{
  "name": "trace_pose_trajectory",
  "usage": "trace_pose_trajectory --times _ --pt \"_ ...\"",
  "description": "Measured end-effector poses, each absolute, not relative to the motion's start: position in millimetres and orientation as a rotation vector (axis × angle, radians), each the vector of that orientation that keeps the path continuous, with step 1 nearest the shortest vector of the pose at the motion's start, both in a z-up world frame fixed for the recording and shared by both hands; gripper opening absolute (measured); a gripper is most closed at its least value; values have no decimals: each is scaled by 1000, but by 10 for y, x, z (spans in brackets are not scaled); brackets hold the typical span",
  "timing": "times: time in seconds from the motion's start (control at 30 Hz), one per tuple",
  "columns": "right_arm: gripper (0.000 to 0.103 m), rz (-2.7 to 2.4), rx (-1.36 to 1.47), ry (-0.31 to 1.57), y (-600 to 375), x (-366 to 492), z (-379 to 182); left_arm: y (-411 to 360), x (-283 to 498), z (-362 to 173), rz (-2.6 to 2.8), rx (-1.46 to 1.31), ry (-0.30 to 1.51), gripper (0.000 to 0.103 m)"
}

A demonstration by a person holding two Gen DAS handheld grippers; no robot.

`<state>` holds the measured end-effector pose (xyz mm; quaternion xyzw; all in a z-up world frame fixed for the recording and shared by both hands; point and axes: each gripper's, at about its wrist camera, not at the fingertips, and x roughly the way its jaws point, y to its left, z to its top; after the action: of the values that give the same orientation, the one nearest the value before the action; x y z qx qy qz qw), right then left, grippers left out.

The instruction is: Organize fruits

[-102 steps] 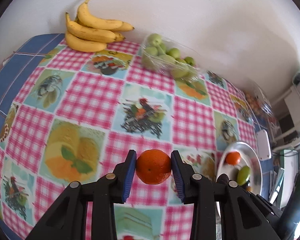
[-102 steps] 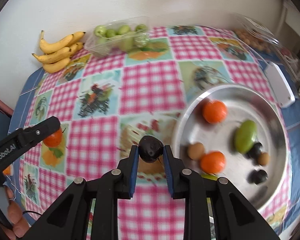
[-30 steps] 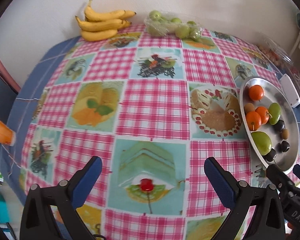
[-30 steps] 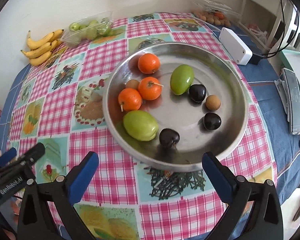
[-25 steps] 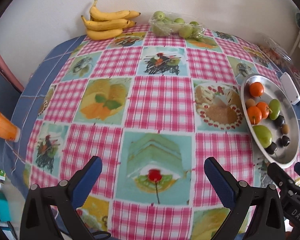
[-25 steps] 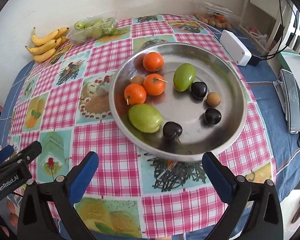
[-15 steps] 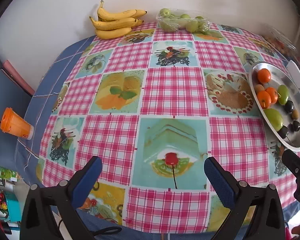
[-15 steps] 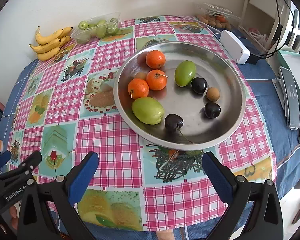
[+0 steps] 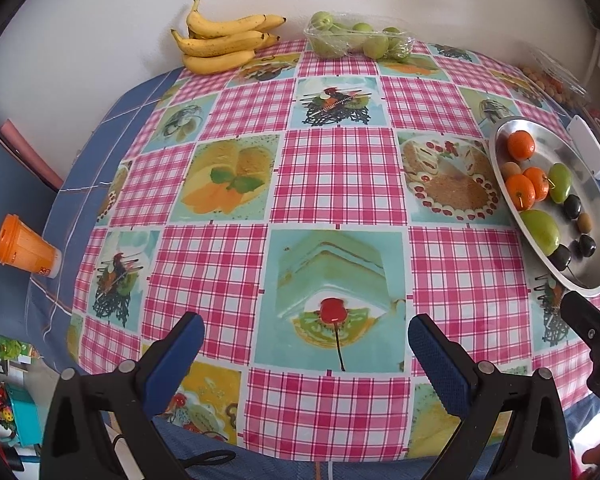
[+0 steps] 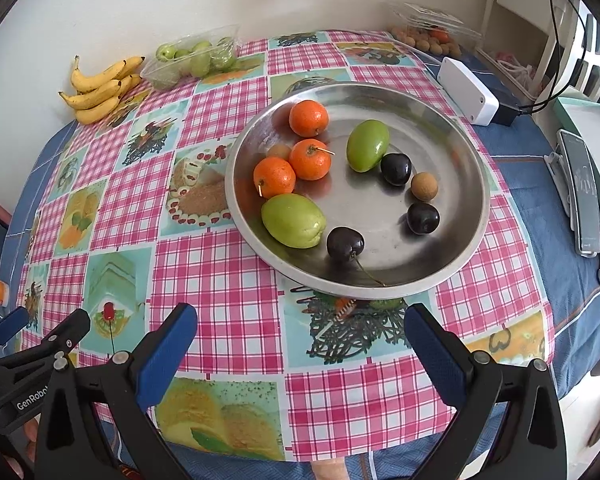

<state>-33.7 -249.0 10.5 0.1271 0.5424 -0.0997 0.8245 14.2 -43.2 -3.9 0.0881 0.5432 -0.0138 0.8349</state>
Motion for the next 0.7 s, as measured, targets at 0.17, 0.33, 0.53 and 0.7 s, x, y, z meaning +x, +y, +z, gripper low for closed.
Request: trace_pose_trajectory --times 0.17,0.33,0.53,0.7 --pt "103 -210 260 1158 -2474 -329 97 -419 156 -45 -35 166 1162 103" --pt "103 -212 259 1159 -2462 -328 98 -402 164 -52 -40 145 1169 103" --pt "103 -211 252 1166 -2459 -313 86 -368 180 -63 -36 120 1184 103" --pt "103 -212 246 1168 -2449 -309 83 -351 184 -54 -33 106 1185 103"
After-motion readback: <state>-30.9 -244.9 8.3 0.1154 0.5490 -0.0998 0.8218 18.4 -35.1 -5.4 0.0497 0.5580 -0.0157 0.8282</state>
